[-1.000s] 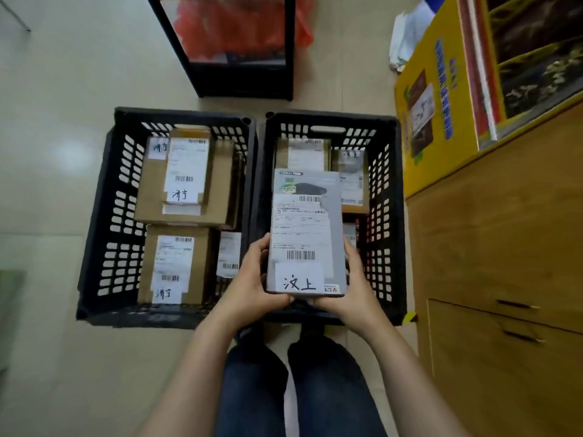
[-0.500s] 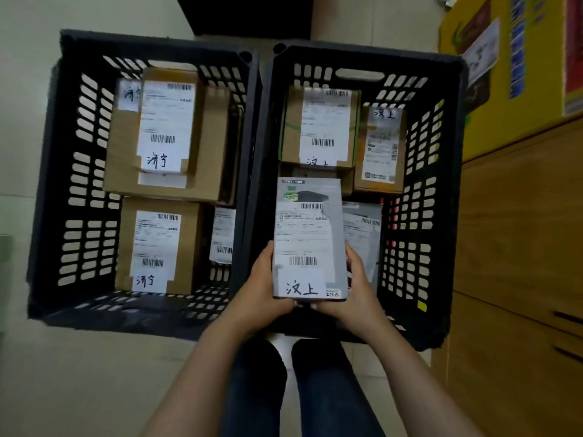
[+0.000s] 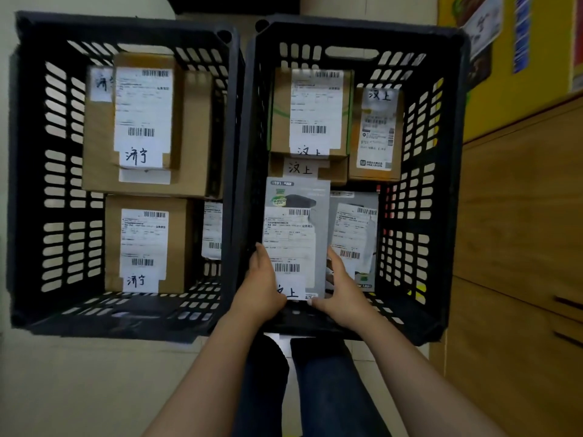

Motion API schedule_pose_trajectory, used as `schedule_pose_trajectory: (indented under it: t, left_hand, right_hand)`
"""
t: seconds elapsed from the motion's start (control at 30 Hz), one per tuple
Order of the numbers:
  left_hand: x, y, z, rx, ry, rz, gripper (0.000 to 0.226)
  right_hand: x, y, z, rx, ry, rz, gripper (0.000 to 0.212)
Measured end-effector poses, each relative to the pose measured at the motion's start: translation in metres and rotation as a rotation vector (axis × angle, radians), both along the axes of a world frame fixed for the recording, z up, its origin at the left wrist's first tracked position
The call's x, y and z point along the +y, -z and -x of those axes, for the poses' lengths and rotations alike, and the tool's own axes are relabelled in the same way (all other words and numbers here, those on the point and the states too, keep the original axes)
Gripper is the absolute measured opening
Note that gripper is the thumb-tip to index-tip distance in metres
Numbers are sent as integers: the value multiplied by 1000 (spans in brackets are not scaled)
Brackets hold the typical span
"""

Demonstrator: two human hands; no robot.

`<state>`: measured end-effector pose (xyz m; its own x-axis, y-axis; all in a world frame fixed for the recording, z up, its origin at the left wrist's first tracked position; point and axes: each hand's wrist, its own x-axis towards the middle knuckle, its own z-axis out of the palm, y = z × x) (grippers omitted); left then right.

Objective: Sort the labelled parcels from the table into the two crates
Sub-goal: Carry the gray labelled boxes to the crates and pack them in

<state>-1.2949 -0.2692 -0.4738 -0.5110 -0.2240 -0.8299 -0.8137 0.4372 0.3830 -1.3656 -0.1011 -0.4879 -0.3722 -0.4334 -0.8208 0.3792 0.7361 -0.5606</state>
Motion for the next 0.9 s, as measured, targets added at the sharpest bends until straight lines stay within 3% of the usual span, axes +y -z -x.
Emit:
schedule_pose_trajectory:
  t: [0.1, 0.17, 0.33, 0.47, 0.9]
  left_hand:
    - [1, 3, 2, -22, 9, 15, 112]
    - [4, 0, 2, 10, 52, 82, 107]
    - [3, -1, 14, 148, 427, 302, 110]
    - [-2, 10, 25, 72, 512, 298, 112]
    - [-1, 12, 28, 44, 514, 327, 106]
  right_hand:
    - [-5, 0, 2, 31, -27, -24, 105]
    - [-11, -2, 6, 177, -75, -60, 106]
    - [-22, -4, 29, 527, -504, -94, 116]
    - [-30, 2, 40, 588, -695, -214, 116]
    - [-37, -4, 41, 630, -771, -271, 110]
